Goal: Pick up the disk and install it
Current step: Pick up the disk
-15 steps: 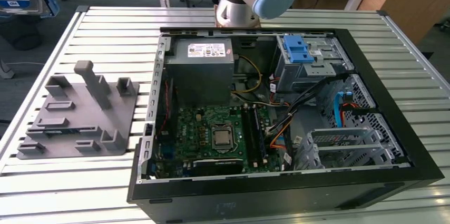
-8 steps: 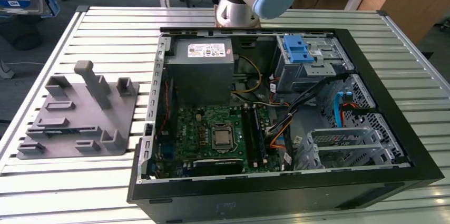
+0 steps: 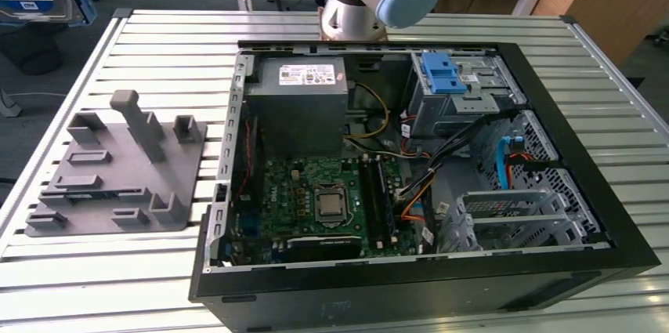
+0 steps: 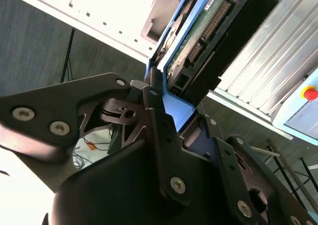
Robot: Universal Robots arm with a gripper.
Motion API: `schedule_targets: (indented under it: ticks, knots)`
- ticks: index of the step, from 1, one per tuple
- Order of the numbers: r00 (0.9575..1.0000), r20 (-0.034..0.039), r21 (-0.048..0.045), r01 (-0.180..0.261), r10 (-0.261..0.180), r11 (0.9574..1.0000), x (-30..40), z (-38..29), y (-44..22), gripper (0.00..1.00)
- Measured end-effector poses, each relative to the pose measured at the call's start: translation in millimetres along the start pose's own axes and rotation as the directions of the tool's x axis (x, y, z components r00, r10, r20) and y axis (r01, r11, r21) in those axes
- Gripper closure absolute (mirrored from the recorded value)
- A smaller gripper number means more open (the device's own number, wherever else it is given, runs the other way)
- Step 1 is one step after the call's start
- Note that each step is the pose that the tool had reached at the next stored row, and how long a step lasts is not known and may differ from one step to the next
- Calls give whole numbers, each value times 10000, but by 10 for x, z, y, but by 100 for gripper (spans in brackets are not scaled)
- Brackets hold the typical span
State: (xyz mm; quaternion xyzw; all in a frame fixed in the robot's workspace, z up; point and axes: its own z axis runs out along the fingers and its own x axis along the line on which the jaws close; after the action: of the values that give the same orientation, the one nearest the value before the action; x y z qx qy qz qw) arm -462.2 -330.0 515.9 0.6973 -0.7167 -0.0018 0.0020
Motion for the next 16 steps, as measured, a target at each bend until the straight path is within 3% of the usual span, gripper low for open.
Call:
schedule_targets:
  ticks: [16]
  knots:
    - [10000, 0, 0, 0, 0, 10000, -3, -1, -110, 64]
